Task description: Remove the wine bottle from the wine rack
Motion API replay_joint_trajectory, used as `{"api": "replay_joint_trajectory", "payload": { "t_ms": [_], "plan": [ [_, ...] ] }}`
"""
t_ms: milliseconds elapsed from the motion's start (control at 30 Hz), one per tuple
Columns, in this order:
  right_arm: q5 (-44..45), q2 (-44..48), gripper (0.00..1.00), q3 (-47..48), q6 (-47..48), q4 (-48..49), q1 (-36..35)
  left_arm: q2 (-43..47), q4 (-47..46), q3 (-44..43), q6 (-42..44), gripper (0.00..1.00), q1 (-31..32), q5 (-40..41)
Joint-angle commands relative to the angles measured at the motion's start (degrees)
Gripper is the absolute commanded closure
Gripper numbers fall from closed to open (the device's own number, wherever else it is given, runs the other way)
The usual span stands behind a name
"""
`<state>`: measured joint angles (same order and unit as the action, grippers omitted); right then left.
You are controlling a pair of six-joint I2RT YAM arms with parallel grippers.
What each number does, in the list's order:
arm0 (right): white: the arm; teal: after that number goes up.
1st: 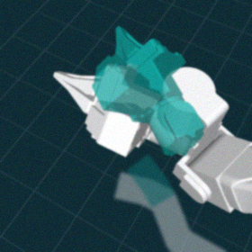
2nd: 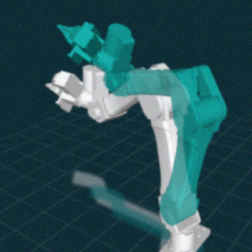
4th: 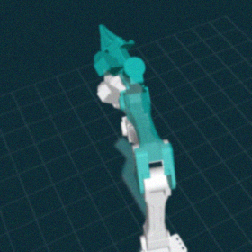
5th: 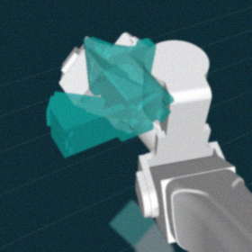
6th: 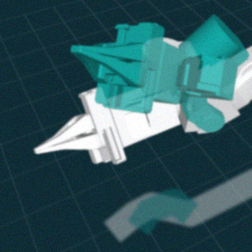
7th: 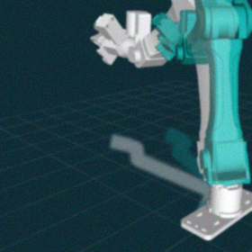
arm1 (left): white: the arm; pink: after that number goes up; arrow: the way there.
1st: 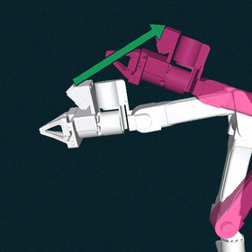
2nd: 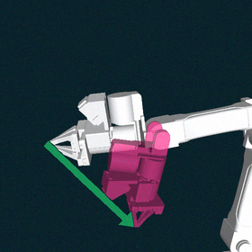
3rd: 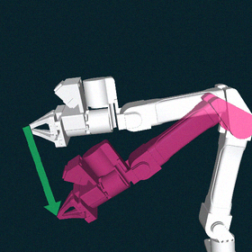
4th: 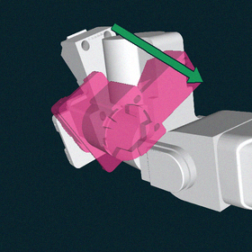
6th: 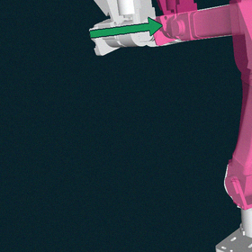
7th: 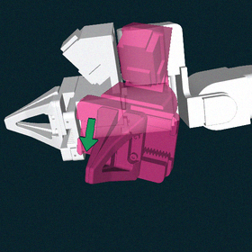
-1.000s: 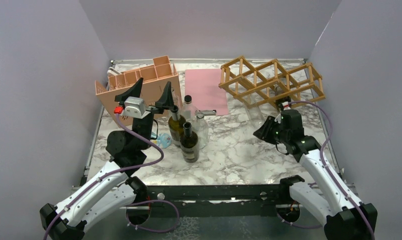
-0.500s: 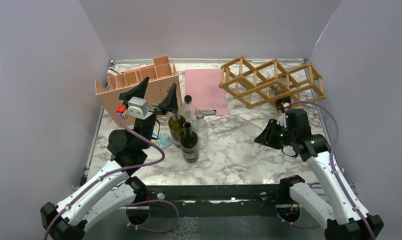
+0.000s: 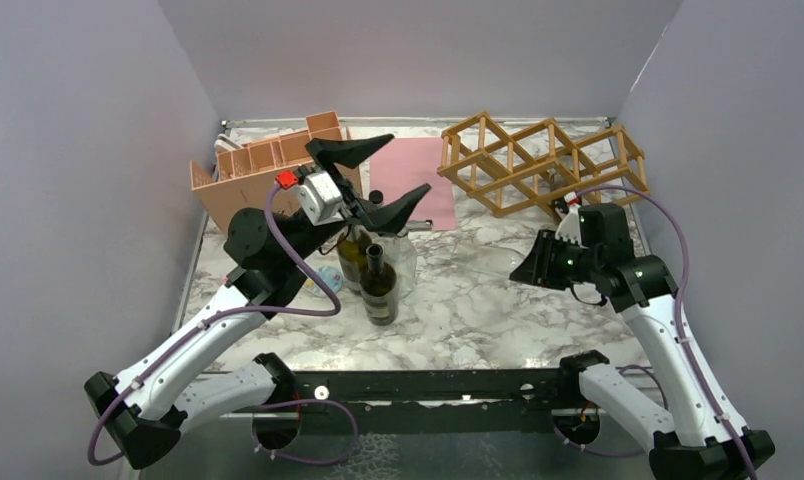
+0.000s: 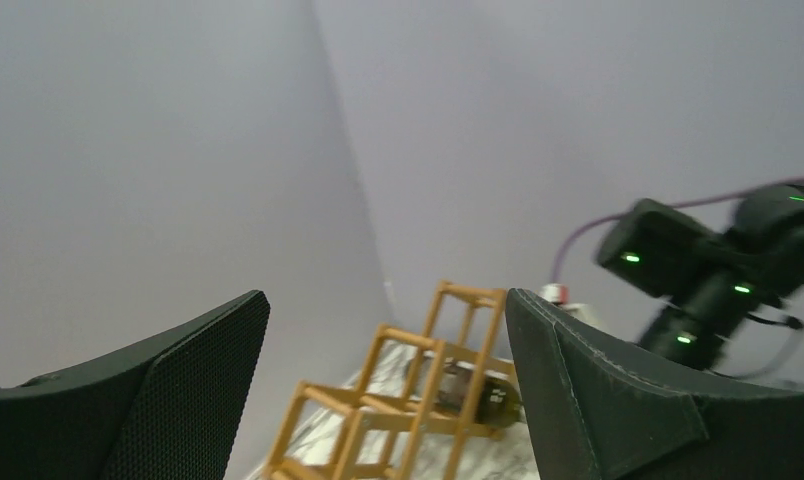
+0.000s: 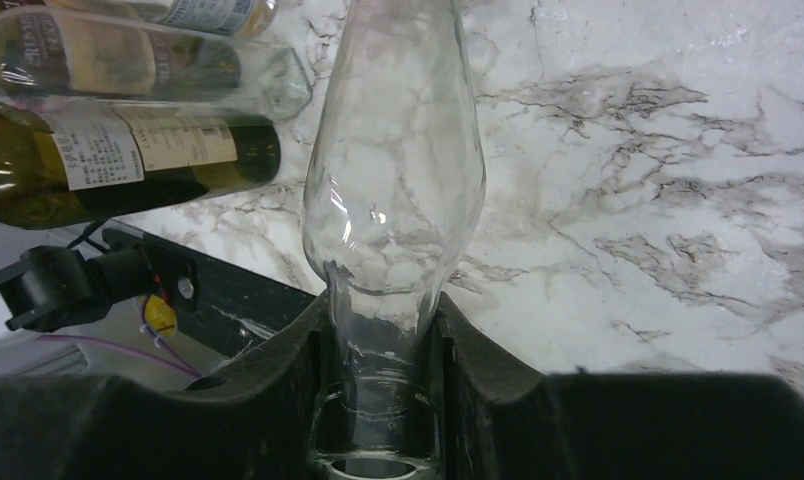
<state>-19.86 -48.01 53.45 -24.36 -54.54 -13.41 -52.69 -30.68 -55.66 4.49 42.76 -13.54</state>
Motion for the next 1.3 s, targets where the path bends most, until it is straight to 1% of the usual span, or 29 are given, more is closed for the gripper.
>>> {"api": "replay_joint_trajectory", "payload": {
  "t_ms": [0, 67, 100, 167, 267, 400, 467, 567, 667, 767, 1000, 1133, 1267],
  "plan": [
    [-2.56, -0.13, 0.99, 3.76, 3.34, -1.26, 0.05, -3.76, 6.74, -5.41, -3.12, 0.06, 3.24, -16.49],
    [-2.56, -0.14, 0.99, 4.31, 4.32, -2.17, 0.05, -5.46, 11.66, -7.59, -0.19, 0.06, 6.74, -16.68],
    [-2.51, 0.01, 0.99, 4.49, 4.55, -2.44, 0.05, -6.43, 15.08, -8.91, 2.99, 0.06, 9.70, -14.64],
    [-2.75, 0.44, 0.99, 4.71, 4.75, -2.83, 0.05, -8.60, 21.33, -10.88, 9.98, 0.07, 16.41, -9.08],
    [-3.17, 1.02, 0.99, 4.90, 5.07, -3.44, 0.03, -11.25, 25.28, -11.59, 17.38, 0.07, 24.66, 0.30],
    [-4.64, 1.75, 0.99, 5.04, 6.16, -4.55, 0.05, -15.15, 29.54, -12.47, 22.92, 0.05, 28.87, 4.15],
    [-4.86, 1.95, 0.99, 5.23, 7.02, -5.54, 0.06, -17.44, 31.30, -12.46, 25.22, 0.04, 30.25, 5.65],
    [-7.51, 2.29, 0.99, 5.17, 8.12, -6.18, 0.05, -21.47, 33.39, -12.32, 27.81, 0.01, 31.33, 8.03],
    [-8.51, 3.35, 0.99, 4.92, 8.38, -6.24, 0.05, -25.22, 34.33, -11.81, 30.23, 0.01, 31.59, 10.81],
    [-9.62, 4.15, 0.99, 4.86, 8.82, -6.35, 0.06, -27.20, 34.03, -10.78, 32.88, 0.01, 31.64, 12.38],
    [-11.80, 4.80, 0.99, 4.73, 9.63, -6.15, 0.05, -31.47, 31.38, -8.79, 36.38, 0.01, 31.51, 12.44],
    [-12.19, 5.19, 0.99, 4.65, 9.77, -5.87, 0.02, -33.98, 29.87, -8.97, 37.25, 0.07, 31.50, 11.38],
    [-12.85, 5.53, 0.99, 4.65, 9.94, -5.99, 0.05, -35.40, 28.59, -9.31, 37.18, 0.17, 31.50, 10.56]
  ]
}}
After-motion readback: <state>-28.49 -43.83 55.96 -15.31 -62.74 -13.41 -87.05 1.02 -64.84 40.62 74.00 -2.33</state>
